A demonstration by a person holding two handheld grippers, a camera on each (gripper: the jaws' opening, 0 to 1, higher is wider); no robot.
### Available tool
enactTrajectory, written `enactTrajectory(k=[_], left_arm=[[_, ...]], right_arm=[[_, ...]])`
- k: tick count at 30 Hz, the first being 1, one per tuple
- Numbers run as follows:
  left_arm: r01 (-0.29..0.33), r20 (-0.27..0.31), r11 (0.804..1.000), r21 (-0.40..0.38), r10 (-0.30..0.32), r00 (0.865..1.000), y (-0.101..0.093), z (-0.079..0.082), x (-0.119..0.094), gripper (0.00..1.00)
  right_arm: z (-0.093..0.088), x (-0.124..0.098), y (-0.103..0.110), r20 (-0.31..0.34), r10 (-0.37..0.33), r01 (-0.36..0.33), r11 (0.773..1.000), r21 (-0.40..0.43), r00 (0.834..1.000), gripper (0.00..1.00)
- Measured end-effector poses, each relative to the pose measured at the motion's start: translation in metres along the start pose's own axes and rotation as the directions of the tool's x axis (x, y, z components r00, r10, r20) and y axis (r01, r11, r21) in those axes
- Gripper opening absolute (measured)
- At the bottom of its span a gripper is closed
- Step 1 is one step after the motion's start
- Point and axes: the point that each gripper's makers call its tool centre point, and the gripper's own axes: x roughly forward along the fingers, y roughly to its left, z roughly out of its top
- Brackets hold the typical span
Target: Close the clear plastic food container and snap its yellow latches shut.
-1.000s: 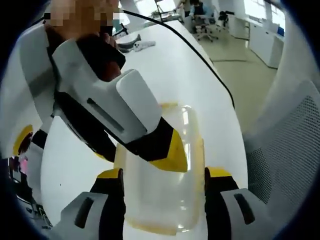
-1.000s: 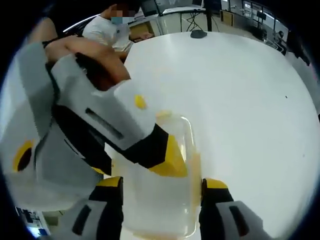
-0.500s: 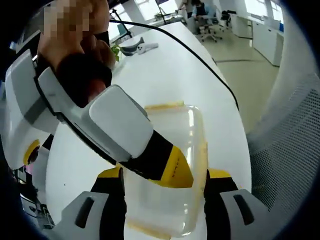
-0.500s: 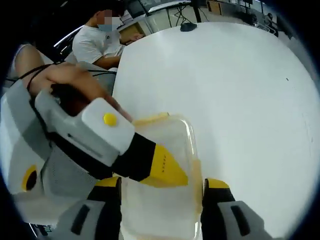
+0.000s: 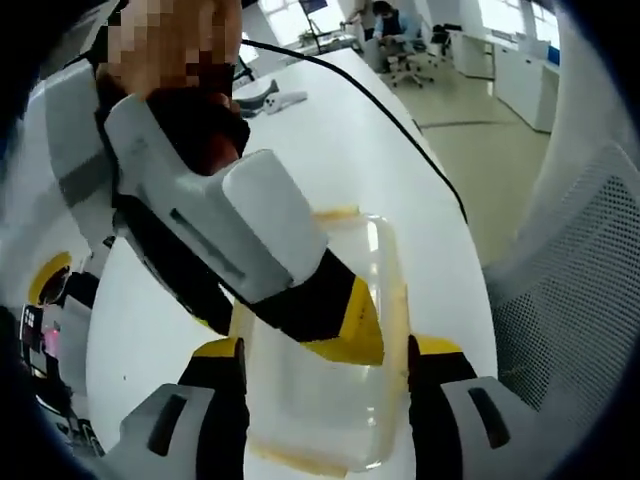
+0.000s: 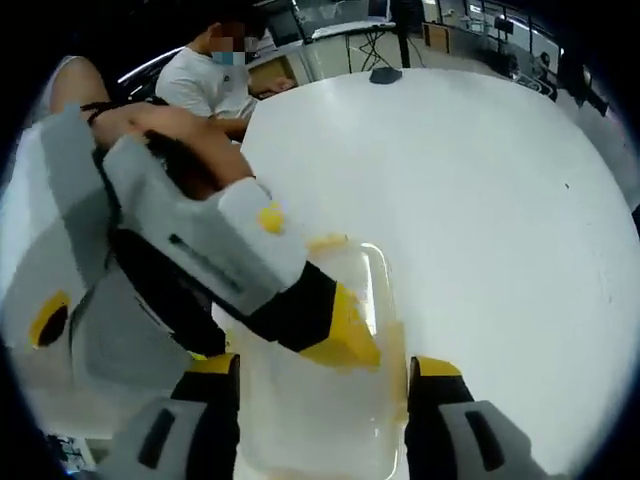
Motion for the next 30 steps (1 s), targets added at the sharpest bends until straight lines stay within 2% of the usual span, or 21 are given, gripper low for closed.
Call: enactTrajectory(k=[4,5,6,8,10,15,16,18,20,21,22,27,30], left_arm=[[0.012,0.003,1.0,-0.015,-0.012,1.0,0.002,-0.002,-0.004,0.64],[0.013,0.019,1.0,-0.017,-0.013,1.0,0.004,0.0,-0.007,0.66],[0.016,0.021,1.0,-0.018,-0.016,1.0,0.007,0.0,-0.008,0.66],[0.084,0.035,0.993,-0.086,-0.082,0.996,0.001,0.0,-0.011,0.68],[0.13,0.023,0.987,-0.095,-0.129,0.991,0.0,-0.006,-0.016,0.69],[0.157,0.008,0.984,-0.086,-0.157,0.988,0.013,-0.019,-0.025,0.71],[0.168,0.022,0.982,-0.092,-0.166,0.986,0.015,-0.018,-0.026,0.72],[0.152,0.002,0.983,-0.1,-0.152,0.988,0.023,-0.026,-0.026,0.73],[0.14,-0.016,0.987,-0.078,-0.142,0.99,0.028,-0.032,-0.025,0.73],[0.149,-0.004,0.983,-0.108,-0.15,0.989,0.027,-0.032,-0.024,0.75],[0.163,-0.017,0.977,-0.14,-0.167,0.986,0.025,-0.035,-0.023,0.77],[0.182,-0.032,0.977,-0.108,-0.186,0.982,0.019,-0.04,-0.019,0.83],[0.199,-0.037,0.974,-0.112,-0.204,0.978,0.013,-0.043,-0.014,0.86]], right_arm=[[0.003,-0.01,0.004,0.058,-0.002,0.003,1.0,-0.006,0.998,0.68],[0.003,-0.013,0.003,0.08,-0.015,0.015,1.0,0.0,0.997,0.69],[0.001,-0.015,0.003,0.08,-0.019,0.019,1.0,0.002,0.997,0.69],[-0.001,-0.018,0.005,0.098,-0.031,0.032,0.999,-0.009,0.995,0.72],[-0.003,-0.021,0.007,0.115,-0.044,0.047,0.999,-0.027,0.992,0.75],[-0.014,-0.023,0.009,0.116,-0.079,0.086,0.994,-0.062,0.99,0.79],[-0.014,-0.024,0.01,0.124,-0.079,0.086,0.995,-0.053,0.989,0.8],[-0.015,-0.025,0.014,0.144,-0.077,0.083,0.996,-0.037,0.987,0.81],[-0.022,-0.024,0.015,0.125,-0.085,0.092,0.994,-0.052,0.989,0.82],[-0.024,-0.023,0.015,0.12,-0.091,0.099,0.993,-0.06,0.989,0.84],[-0.026,-0.022,0.015,0.117,-0.1,0.107,0.992,-0.062,0.988,0.86],[-0.038,-0.015,0.017,0.089,-0.112,0.118,0.991,-0.067,0.99,0.92],[-0.045,-0.011,0.01,0.056,-0.168,0.173,0.981,-0.09,0.984,0.91]])
